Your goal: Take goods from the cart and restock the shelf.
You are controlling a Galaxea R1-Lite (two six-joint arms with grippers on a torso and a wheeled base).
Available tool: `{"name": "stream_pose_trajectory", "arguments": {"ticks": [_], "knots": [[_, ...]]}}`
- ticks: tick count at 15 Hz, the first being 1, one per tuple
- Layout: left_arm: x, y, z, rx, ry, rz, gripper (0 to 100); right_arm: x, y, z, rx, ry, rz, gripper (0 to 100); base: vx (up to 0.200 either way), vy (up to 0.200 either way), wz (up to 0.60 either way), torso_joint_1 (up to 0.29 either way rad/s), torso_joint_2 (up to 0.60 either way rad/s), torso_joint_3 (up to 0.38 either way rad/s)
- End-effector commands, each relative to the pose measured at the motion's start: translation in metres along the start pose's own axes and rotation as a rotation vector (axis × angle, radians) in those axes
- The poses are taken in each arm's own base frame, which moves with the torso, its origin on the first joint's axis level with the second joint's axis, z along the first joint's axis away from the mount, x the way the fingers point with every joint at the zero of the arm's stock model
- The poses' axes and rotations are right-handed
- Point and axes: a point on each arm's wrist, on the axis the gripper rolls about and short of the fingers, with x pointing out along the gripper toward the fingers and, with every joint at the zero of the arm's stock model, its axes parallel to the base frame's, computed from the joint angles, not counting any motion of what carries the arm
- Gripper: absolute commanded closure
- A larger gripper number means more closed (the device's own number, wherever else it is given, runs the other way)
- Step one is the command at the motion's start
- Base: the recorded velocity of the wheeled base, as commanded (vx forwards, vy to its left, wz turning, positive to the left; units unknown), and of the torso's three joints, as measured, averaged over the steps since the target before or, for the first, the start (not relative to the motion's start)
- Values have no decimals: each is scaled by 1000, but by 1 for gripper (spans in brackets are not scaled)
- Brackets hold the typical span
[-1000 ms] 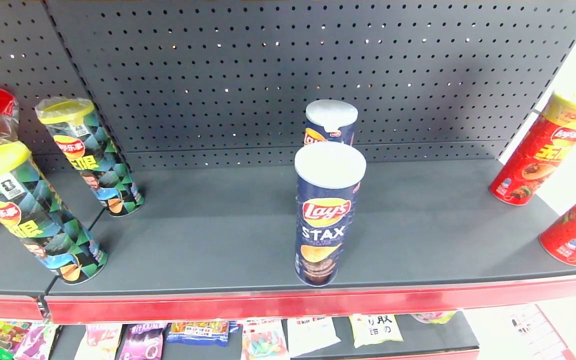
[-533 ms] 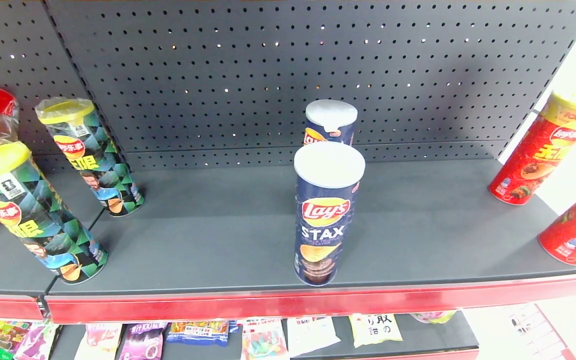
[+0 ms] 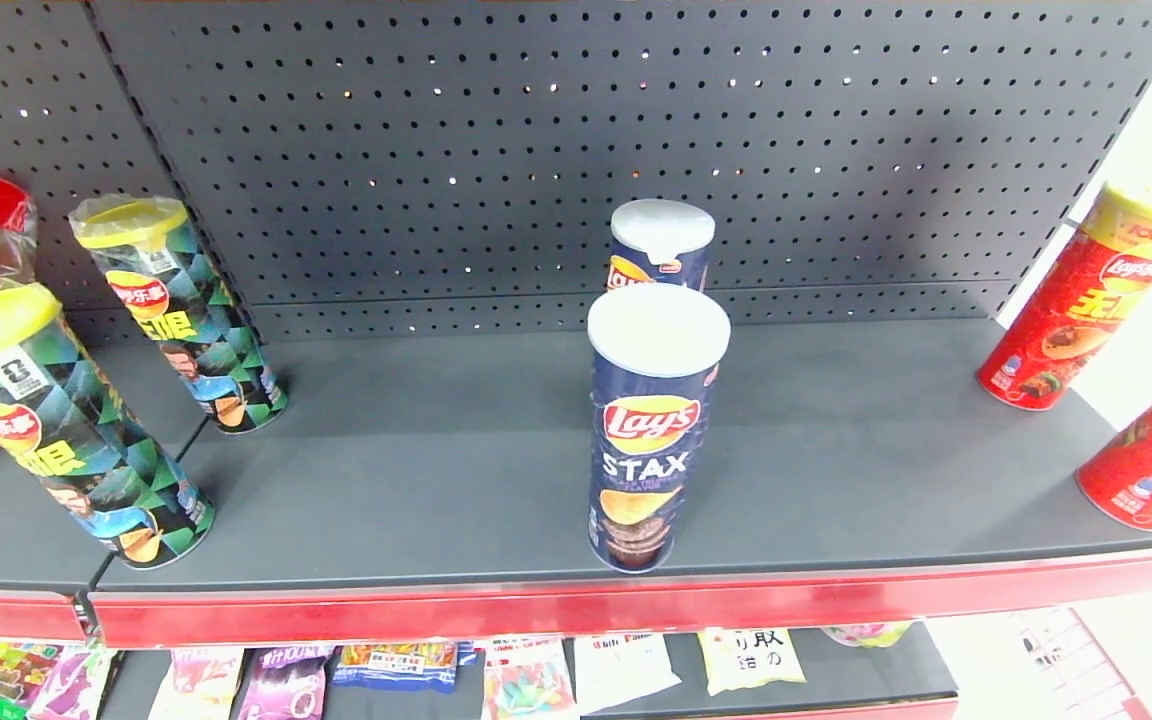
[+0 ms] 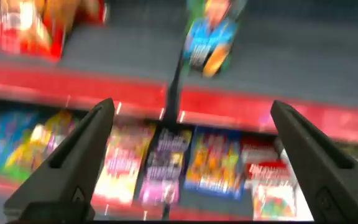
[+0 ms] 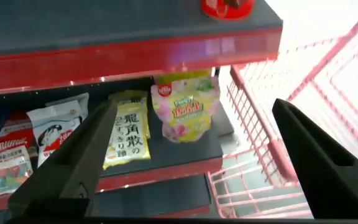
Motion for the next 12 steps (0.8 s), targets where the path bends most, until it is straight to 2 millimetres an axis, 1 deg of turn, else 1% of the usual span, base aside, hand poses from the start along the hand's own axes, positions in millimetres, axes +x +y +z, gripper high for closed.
{"name": "stream_pose_trajectory", "arguments": {"ticks": [1, 2, 3, 5, 7, 9, 10, 11, 12], "knots": [[1, -1, -3, 5, 15, -33, 0, 0, 1, -1, 2, 5, 26, 0, 0, 0, 0, 0, 0, 0], [1, -3, -5, 38, 35, -143, 0, 0, 2, -1, -8, 6, 121, 0, 0, 0, 0, 0, 0, 0], [1, -4, -5, 74, 38, -209, 0, -1, 0, -1, -18, -7, 207, 0, 0, 0, 0, 0, 0, 0], [1, -4, -6, 78, 39, -206, 0, -2, -1, -2, -17, -31, 243, 0, 0, 0, 0, 0, 0, 0], [1, -2, -5, 81, 32, -104, 0, -6, -2, -3, -11, -84, 221, 0, 0, 0, 0, 0, 0, 0], [1, -2, -5, 86, 34, -121, 0, -7, -3, -3, -8, -95, 144, 0, 0, 0, 0, 0, 0, 0], [1, -3, -5, 84, 35, -142, 0, -7, -3, -3, -6, -95, 141, 0, 0, 0, 0, 0, 0, 0], [1, -5, -6, 93, 40, -228, 0, -7, -3, -3, -6, -95, 143, 0, 0, 0, 0, 0, 0, 0], [1, -5, -6, 95, 39, -224, 0, -7, -3, -3, -8, -95, 144, 0, 0, 0, 0, 0, 0, 0]]}}
